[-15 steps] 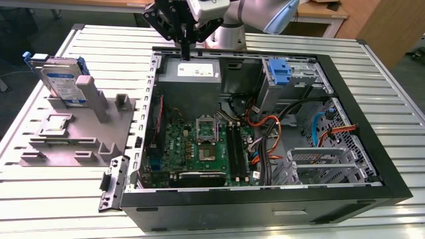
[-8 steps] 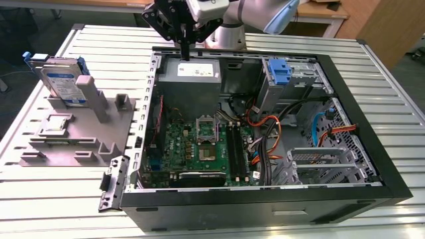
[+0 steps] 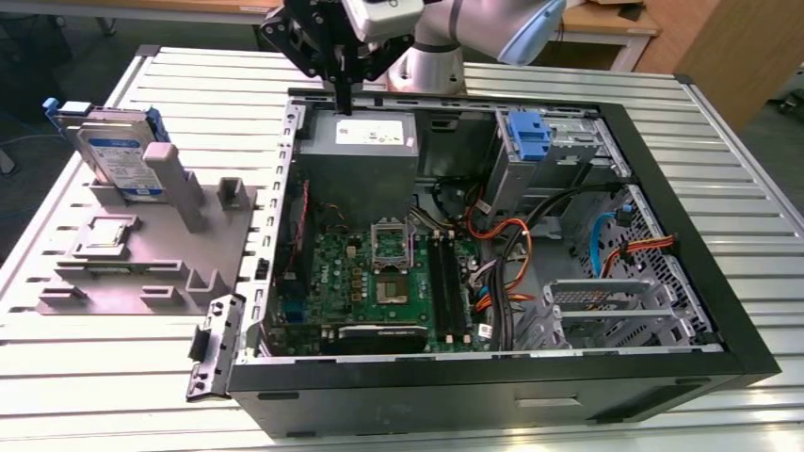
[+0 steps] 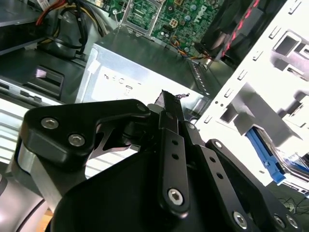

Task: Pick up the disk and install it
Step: 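Reach for the disk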

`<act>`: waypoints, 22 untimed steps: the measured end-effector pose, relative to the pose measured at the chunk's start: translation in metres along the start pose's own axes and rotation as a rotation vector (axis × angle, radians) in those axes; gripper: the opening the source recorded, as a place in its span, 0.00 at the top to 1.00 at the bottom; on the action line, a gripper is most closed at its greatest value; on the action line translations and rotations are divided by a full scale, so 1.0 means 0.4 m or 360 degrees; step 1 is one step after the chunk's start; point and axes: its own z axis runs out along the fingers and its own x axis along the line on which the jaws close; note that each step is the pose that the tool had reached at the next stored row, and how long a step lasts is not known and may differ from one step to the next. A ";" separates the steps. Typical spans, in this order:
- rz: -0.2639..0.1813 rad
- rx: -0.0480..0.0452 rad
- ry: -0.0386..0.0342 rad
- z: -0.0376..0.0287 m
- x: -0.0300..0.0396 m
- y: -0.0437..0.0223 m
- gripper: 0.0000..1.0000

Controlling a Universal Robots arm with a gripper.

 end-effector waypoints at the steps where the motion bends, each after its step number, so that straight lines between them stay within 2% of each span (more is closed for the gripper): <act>1: 0.0000 0.0000 0.0000 0.000 0.004 0.000 0.90; 7: 0.0000 0.0000 0.0000 0.000 0.019 -0.001 0.90; 22: 0.0000 0.0001 0.0009 0.003 0.031 -0.003 0.90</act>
